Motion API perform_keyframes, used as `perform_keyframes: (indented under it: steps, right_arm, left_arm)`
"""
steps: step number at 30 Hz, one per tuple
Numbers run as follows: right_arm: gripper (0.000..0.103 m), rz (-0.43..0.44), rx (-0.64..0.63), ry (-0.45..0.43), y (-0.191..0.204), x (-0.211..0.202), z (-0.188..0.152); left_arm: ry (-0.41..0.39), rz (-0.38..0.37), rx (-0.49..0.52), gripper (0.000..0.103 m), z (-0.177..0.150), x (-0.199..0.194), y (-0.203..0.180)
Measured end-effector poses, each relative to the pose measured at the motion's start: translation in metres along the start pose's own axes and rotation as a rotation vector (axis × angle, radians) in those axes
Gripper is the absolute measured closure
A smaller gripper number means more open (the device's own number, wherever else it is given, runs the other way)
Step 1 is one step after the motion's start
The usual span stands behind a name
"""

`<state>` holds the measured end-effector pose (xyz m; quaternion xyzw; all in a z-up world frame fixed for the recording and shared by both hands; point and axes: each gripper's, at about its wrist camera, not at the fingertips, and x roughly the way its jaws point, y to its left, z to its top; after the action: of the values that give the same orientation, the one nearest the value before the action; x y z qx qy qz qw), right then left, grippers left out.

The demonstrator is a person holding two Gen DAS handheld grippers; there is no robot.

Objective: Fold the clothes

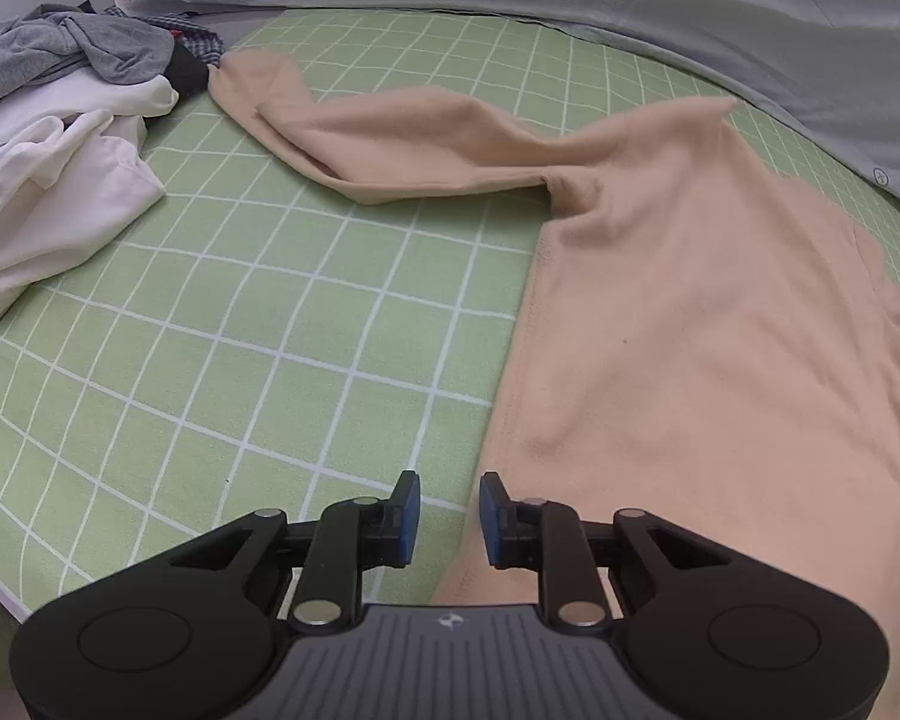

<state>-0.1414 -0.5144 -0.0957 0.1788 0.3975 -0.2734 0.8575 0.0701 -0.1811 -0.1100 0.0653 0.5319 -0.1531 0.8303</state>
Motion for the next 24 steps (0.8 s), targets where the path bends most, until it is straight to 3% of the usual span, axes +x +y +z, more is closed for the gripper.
perform_keyframes:
  steps: [4,8,12,15,19,20,21,24]
  right_arm:
    - [0.042,-0.003,-0.043,-0.044,-0.002,0.031,0.041]
    - [0.043,0.034,-0.132,-0.062,0.006,0.080,0.091]
    - [0.043,0.066,-0.194,-0.032,0.017,0.142,0.135]
    - [0.043,0.034,-0.193,0.000,0.019,0.177,0.152]
    - [0.044,0.051,-0.128,0.010,0.010,0.195,0.157]
    - [0.046,0.057,-0.132,0.007,0.010,0.195,0.157]
    - [0.055,0.063,-0.142,0.004,0.010,0.194,0.157]
    - [0.088,0.106,-0.152,0.006,0.011,0.191,0.156]
  left_arm:
    - [-0.039,-0.012,-0.145,0.067,0.035,0.003,0.022]
    - [-0.086,-0.006,-0.175,0.057,0.079,0.014,0.022]
    - [-0.121,-0.046,-0.084,0.034,0.130,0.033,-0.010]
    - [-0.117,-0.080,0.051,0.030,0.162,0.054,-0.046]
    - [-0.113,-0.060,0.235,0.030,0.186,0.087,-0.090]
    - [-0.109,-0.067,0.260,0.030,0.190,0.094,-0.097]
    - [-0.106,-0.073,0.285,0.030,0.194,0.101,-0.104]
    - [-0.081,-0.101,0.311,0.034,0.200,0.119,-0.118]
